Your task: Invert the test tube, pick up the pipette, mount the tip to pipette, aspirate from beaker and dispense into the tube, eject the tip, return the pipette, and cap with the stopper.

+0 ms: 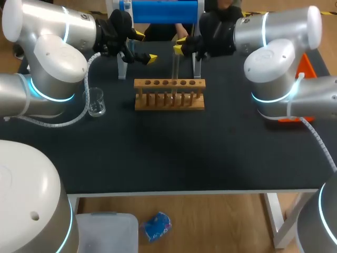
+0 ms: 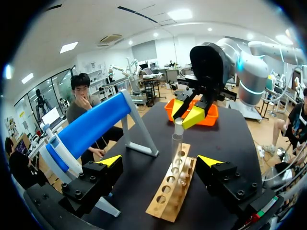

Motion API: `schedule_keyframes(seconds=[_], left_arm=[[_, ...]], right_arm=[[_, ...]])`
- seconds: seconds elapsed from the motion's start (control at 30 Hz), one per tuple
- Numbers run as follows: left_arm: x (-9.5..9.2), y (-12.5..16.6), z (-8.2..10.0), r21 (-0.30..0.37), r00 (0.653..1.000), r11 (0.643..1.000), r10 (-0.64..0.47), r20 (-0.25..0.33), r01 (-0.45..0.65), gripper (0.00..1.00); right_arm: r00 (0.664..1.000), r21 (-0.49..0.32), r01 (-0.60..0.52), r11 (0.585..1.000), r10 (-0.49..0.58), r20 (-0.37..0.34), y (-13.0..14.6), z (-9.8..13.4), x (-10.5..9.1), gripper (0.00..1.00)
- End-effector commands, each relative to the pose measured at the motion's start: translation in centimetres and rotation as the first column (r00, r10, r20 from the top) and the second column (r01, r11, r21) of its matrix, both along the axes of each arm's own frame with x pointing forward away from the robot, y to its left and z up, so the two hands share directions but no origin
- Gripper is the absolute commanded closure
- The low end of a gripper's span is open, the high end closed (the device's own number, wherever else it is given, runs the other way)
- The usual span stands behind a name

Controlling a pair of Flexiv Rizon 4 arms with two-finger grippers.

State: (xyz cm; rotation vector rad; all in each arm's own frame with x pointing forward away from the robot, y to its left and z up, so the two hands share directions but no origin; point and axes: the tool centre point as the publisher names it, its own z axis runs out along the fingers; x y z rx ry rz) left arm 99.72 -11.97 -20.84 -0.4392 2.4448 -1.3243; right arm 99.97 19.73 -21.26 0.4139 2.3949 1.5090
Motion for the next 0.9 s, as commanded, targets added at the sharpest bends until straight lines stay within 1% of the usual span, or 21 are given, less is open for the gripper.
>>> schedule_keyframes(seconds=[0.03, 0.53, 0.9], left_arm=[[0.0, 0.0, 0.1, 0.003, 1.0, 1.0, -0.001, -0.004, 0.001, 0.0], [0.0, 0.0, 0.1, 0.003, 1.0, 1.0, -0.001, -0.004, 0.001, 0.0], [0.0, 0.0, 0.1, 0.003, 1.0, 1.0, -0.001, -0.004, 0.001, 0.0]], right_arm=[[1.0, -0.007, -0.003, 1.0, 0.003, -0.001, -0.2, 0.3, -0.1, 1.0], [1.0, -0.021, -0.015, 1.0, 0.014, -0.017, -0.1, 1.6, -0.4, 1.0], [1.0, -0.021, -0.015, 1.0, 0.014, -0.017, -0.1, 1.7, -0.4, 1.0]])
